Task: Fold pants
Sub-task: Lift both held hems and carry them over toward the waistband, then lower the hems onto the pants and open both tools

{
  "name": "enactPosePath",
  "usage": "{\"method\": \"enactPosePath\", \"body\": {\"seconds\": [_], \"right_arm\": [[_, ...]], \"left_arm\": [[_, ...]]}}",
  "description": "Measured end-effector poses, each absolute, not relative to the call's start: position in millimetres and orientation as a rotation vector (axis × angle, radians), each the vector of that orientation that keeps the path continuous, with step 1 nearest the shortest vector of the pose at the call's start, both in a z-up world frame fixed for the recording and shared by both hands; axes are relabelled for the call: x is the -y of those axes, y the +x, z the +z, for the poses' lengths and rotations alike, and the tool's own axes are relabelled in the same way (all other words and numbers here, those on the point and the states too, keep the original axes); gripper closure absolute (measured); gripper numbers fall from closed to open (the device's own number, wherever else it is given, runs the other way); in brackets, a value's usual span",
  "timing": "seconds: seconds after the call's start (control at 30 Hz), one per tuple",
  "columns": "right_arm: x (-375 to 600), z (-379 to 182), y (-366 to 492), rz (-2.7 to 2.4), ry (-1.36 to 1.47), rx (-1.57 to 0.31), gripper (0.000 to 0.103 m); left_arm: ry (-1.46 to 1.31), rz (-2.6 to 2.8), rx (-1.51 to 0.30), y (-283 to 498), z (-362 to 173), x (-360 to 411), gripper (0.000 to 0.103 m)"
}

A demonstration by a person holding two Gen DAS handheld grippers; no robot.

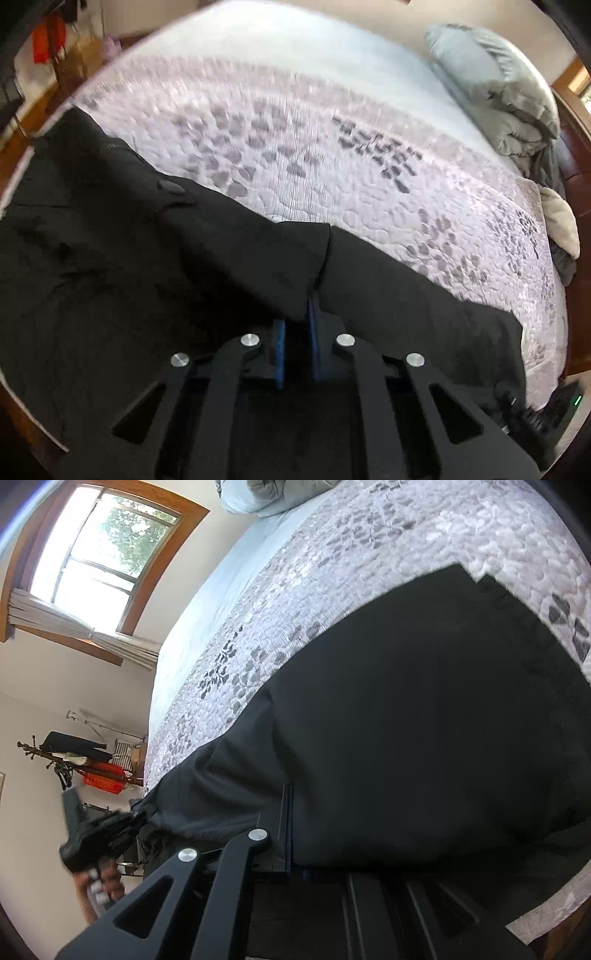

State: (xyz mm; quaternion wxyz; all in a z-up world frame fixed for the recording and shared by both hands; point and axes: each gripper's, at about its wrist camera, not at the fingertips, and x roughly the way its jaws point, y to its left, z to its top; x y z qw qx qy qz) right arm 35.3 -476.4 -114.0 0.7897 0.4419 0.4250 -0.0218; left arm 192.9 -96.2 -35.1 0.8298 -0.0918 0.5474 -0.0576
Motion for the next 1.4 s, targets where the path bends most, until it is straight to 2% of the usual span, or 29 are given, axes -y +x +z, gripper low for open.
{"method": "enactPosePath", "body": {"seconds": [0.13, 0.37, 0.53, 0.57, 0.67, 0.73, 0.87, 0.93, 0.97, 1.0, 1.03, 1.07, 1.13, 1.23, 1.4], "right_arm": [[485, -100, 27, -0.086, 0.9, -0.916, 0.1], [491, -104, -1, -0.139, 0.837, -0.978, 0.099], [495, -111, -21, -0.191, 0.809, -1.02, 0.099], [494, -111, -23, -0.204, 0.796, -1.031, 0.099], [490, -117, -29, -0.223, 0.762, -1.083, 0.099], [483, -121, -29, -0.234, 0.724, -1.104, 0.099], [476, -126, -30, -0.258, 0.698, -1.127, 0.097], [475, -126, -30, -0.253, 0.715, -1.126, 0.094], [476, -124, -30, -0.24, 0.725, -1.117, 0.082], [475, -122, -31, -0.223, 0.739, -1.112, 0.054], [474, -119, -33, -0.218, 0.758, -1.101, 0.043], [473, -117, -36, -0.215, 0.769, -1.089, 0.04], [463, -118, -38, -0.204, 0.753, -1.106, 0.04], [449, -120, -37, -0.184, 0.77, -1.114, 0.042], [429, -115, -36, -0.216, 0.73, -1.106, 0.052]], "left_arm": [[-0.132, -0.134, -1.097, 131, -22, 99, 0.095], [-0.01, -0.162, -1.032, 48, -31, 109, 0.094], [0.008, -0.216, -1.114, 20, -60, 112, 0.093], [-0.009, -0.221, -1.146, 17, -69, 110, 0.089], [-0.09, -0.213, -1.186, 14, -88, 97, 0.088], [-0.1, -0.199, -1.191, 14, -93, 91, 0.072], [-0.098, -0.185, -1.193, 14, -96, 90, 0.069], [-0.096, -0.187, -1.192, 14, -97, 94, 0.062], [-0.088, -0.186, -1.192, 14, -98, 96, 0.061], [-0.083, -0.187, -1.19, 13, -99, 98, 0.058], [-0.076, -0.186, -1.188, 12, -99, 102, 0.056], [-0.075, -0.183, -1.187, 12, -98, 104, 0.055], [-0.089, -0.187, -1.182, 12, -96, 108, 0.05], [-0.1, -0.187, -1.179, 12, -94, 109, 0.049], [-0.098, -0.168, -1.188, 10, -93, 100, 0.049]]}}
